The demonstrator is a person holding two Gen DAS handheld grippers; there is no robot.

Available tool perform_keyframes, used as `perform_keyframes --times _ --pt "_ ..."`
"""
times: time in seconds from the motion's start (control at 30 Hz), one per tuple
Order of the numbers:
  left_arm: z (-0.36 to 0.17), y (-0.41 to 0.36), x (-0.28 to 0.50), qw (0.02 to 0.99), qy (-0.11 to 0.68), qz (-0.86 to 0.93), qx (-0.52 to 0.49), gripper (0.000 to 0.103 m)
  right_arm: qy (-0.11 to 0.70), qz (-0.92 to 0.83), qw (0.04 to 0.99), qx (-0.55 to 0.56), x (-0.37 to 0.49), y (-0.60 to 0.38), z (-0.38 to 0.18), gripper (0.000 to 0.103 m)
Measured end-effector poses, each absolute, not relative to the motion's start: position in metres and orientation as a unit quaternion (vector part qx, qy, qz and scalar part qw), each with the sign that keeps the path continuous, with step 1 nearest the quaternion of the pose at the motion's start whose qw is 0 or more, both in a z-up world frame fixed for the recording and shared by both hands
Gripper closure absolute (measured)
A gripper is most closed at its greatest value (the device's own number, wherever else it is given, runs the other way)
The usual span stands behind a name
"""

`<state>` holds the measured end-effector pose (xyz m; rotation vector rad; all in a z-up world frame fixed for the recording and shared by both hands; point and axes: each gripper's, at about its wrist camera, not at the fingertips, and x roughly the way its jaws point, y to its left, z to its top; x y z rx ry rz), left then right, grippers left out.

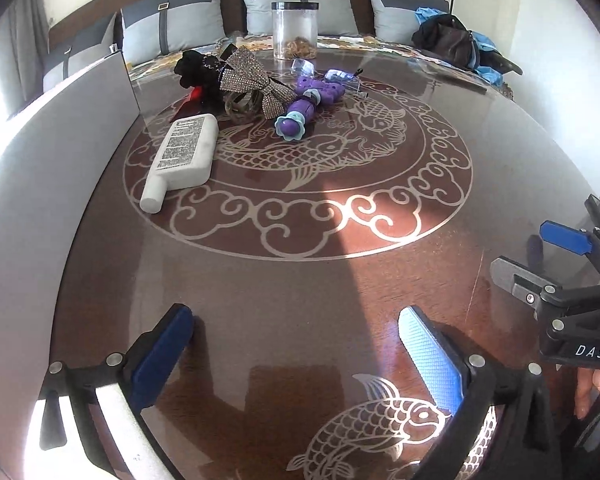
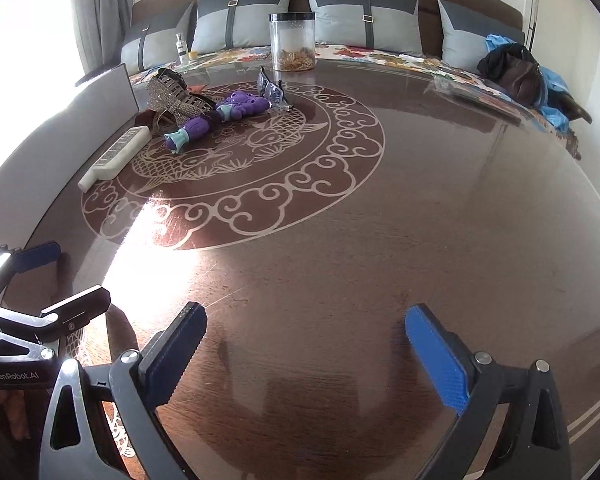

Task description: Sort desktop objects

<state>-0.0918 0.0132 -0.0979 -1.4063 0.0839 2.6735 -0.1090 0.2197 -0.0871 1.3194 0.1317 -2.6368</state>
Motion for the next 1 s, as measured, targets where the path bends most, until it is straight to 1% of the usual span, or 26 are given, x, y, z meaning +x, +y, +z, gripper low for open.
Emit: perform_keyframes --times 0.17,0.3,1.0 --pt "-0.0989 0.0142 -0.0921 0.059 0.028 0.883 -0.464 0.0 0.056 -0.886 0.094 0.45 -0.1103 0.2156 -0.09 0.003" --pt "-0.0988 0.0143 -0.092 0.059 0.028 0.883 -0.464 0.0 0.055 -0.886 0.092 0.452 -0.1109 0.2164 -0.0901 0.0" --pt "-0.0991 0.0144 -0.0915 0.059 0.028 0.883 -0.464 0.0 0.055 -0.886 0.092 0.451 -0.111 0.2168 -0.0908 0.0"
